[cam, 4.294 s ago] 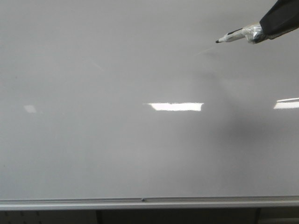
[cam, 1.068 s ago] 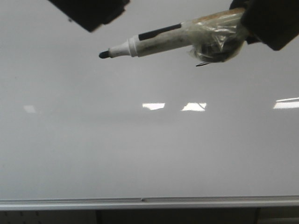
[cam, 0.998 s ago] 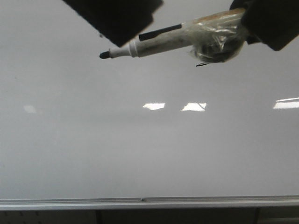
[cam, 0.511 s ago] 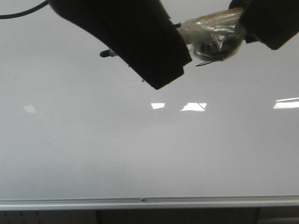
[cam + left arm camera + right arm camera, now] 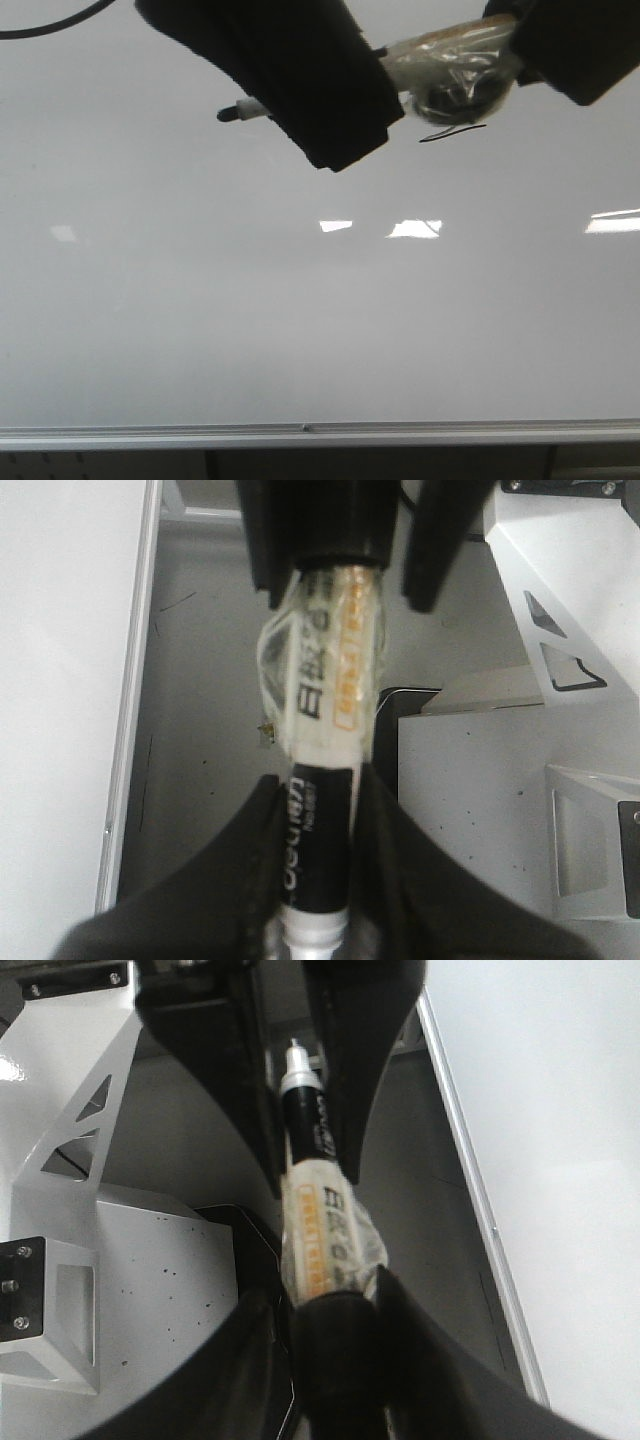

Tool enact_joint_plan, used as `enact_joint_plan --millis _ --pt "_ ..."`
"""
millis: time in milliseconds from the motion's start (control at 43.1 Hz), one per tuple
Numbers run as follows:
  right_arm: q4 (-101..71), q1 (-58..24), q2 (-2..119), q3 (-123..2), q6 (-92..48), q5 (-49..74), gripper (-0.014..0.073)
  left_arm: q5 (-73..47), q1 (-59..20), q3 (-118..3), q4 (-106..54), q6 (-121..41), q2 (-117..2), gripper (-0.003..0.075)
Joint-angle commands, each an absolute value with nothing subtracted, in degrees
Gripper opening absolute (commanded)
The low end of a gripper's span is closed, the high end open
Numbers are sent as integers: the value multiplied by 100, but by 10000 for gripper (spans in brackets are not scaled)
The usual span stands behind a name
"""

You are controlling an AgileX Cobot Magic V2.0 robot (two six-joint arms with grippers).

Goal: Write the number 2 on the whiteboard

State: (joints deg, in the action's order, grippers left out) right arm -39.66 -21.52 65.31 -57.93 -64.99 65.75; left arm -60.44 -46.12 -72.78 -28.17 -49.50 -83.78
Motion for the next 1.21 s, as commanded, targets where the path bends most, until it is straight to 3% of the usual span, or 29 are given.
enact_joint_plan --millis 0,186,418,789,975,1184 --pt "-3713 -2041 6367 -6012 -6092 6447 499 -5954 -4593 -7470 -2992 -4838 -8202 43" --pt "-2059 -1294 6125 -6145 -3818 6489 518 -6008 -4445 -7632 -2036 -3925 -8154 43" --pt "-1005 -630 6003 -6145 -1288 6702 518 -5921 -3974 -7954 -99 -1473 -7972 42" --pt "-968 -628 5807 -5896 -1276 6069 518 -4884 -2338 -6649 276 -503 -6788 42" --pt "-968 -628 5795 -5862 -1281 5872 518 -3069 -1244 -5431 276 117 -6361 42" --pt "-968 -628 5795 -5862 -1281 5710 518 -623 -560 -4272 0 264 -6517 42"
